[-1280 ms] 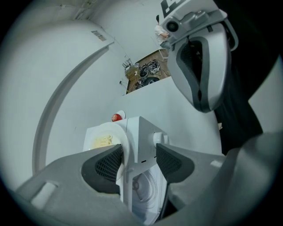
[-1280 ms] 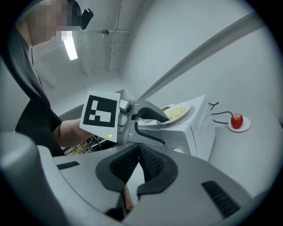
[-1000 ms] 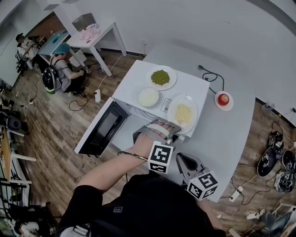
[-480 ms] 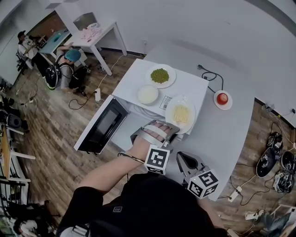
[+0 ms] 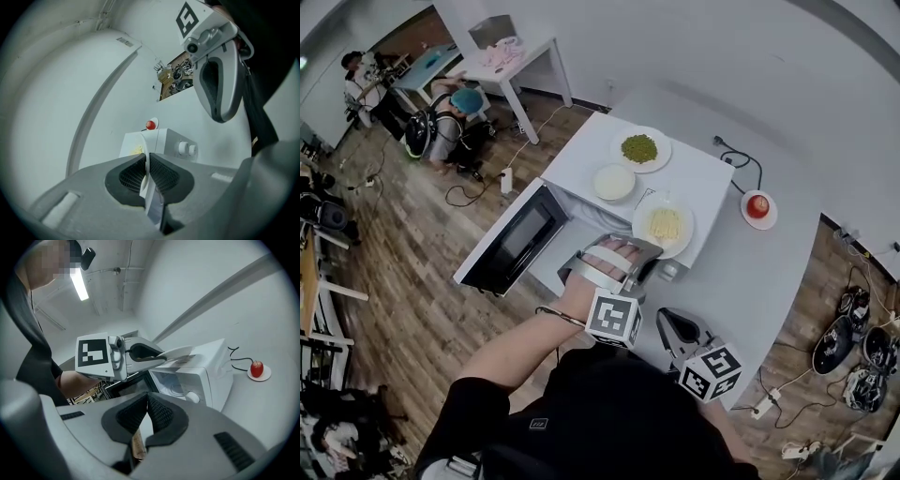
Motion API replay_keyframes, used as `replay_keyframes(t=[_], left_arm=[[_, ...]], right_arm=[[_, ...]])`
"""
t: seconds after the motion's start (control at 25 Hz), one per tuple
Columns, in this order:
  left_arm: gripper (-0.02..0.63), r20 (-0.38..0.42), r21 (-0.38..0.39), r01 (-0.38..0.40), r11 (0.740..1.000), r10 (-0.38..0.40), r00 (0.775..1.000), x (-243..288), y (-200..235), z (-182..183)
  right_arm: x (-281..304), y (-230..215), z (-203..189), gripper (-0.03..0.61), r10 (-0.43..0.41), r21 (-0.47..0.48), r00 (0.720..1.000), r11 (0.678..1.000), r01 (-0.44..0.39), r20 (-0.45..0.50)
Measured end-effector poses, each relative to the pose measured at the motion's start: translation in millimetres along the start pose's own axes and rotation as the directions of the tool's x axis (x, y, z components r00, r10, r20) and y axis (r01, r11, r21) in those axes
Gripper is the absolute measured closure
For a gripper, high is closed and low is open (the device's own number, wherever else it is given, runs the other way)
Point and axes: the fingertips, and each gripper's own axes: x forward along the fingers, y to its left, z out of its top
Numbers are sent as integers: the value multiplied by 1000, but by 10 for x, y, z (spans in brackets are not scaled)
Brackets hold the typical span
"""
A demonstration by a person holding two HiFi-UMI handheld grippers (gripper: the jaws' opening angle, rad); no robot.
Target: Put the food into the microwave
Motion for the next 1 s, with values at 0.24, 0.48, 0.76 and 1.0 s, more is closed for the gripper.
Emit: replay_keyframes(t=[0.24, 0.48, 0.76, 1.0], left_arm=[[584, -39, -10, -77, 997, 76, 996, -282, -13, -40], [584, -131, -90, -117, 989, 105, 986, -578, -128, -301], [584, -215, -118, -159, 980, 131, 968, -866, -265, -557], [584, -247, -147, -165, 975, 125, 961, -932, -342, -710]], right_arm=[[38, 173, -93, 563, 69, -30, 997, 997, -71, -44], [182, 385, -187, 563, 168, -59, 981, 983, -174, -101], [388, 710, -295, 563, 284, -89, 944, 949, -301, -171], [452, 805, -343, 563, 309, -81, 929, 940, -330, -203]])
